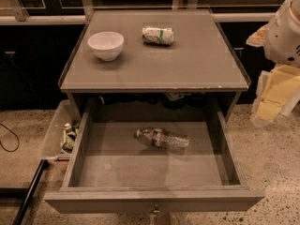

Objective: Pick water bottle from top drawer and place on counter

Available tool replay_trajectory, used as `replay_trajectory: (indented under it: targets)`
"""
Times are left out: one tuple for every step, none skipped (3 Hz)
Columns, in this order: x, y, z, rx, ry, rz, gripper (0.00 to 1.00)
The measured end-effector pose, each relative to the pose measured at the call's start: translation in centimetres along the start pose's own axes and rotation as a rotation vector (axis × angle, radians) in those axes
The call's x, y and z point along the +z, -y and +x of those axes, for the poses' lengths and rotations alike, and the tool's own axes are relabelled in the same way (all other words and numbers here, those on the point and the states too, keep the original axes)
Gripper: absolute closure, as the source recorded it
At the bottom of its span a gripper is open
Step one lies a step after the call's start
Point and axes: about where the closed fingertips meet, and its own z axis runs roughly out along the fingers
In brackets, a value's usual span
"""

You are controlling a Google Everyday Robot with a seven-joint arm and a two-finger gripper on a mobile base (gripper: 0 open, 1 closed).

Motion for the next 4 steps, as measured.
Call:
replay_trajectory:
  targets:
    - [0.0, 0.0, 0.0, 0.0, 0.0, 0.0, 0.0]
    - [2.3, 0.0, 0.4, 0.002, -0.012, -0.017, 0.0]
    - [6.5, 0.0, 1.0, -0.001, -0.031, -0.058, 0.0]
    - [10.5, 0.3, 2.0, -0.005, -0.032, -0.083, 0.0]
